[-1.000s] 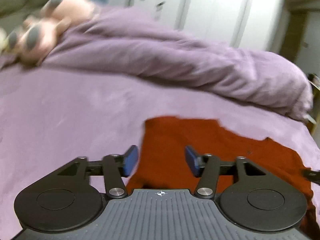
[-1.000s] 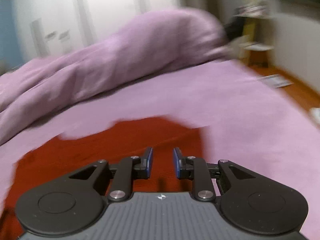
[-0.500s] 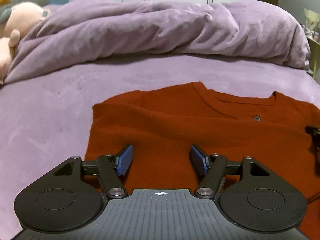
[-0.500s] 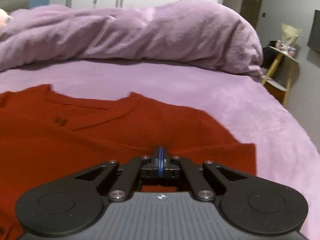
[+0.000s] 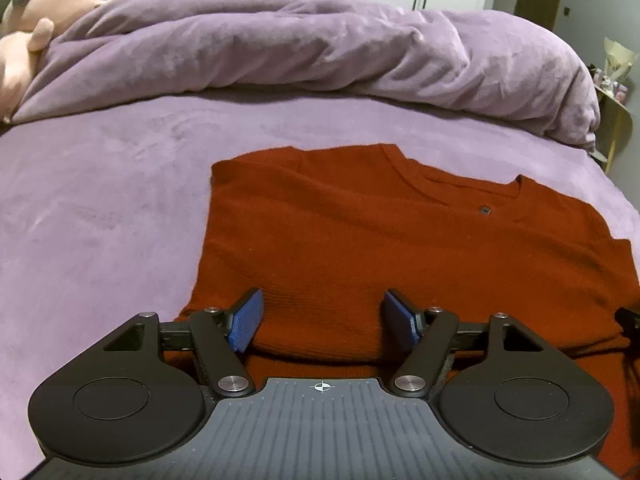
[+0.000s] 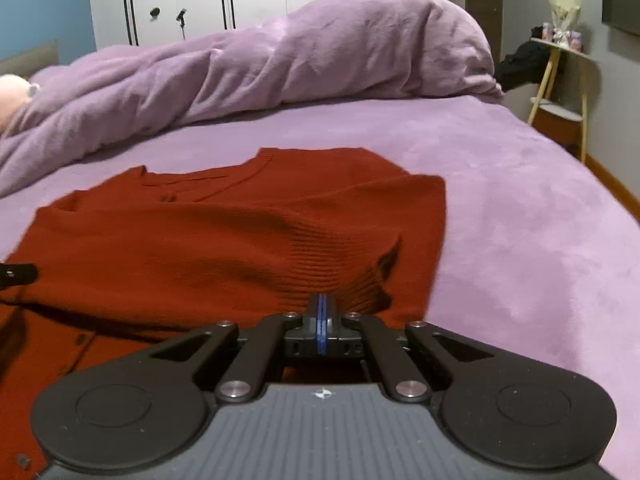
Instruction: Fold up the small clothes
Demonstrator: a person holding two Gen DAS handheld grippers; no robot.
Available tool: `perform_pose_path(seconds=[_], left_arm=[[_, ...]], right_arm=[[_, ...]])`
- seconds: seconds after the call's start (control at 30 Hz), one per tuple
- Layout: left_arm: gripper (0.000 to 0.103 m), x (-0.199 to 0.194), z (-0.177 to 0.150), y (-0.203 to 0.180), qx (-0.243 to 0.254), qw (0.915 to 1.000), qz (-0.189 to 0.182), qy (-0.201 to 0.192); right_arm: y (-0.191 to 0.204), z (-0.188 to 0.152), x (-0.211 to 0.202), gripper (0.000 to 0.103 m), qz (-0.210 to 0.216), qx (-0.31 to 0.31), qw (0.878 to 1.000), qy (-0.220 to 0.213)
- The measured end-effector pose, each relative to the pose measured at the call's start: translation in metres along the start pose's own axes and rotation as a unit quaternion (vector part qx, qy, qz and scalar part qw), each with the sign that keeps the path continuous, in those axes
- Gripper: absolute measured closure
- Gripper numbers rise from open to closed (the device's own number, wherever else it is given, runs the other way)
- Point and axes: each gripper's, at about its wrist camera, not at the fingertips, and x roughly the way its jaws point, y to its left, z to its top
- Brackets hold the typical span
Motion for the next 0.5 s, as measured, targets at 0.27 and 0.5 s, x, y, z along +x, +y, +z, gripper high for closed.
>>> perform_pose_path(seconds=[0.27, 0.5], left_arm=[[0.036, -0.020, -0.009, 0.017, -0.018, 0.9997, -0.015, 0.009], [0.035, -0.070, -0.039, 0.049, -0.010, 0.9995, 0.026, 0.015]], right_arm=[[-0.009, -0.020, -0.020, 0.103, 0.019, -0.014, 0.999, -0.040], [-0.027, -0.039, -0.065, 0.088, -0.059, 0.013, 0.998, -0.026]])
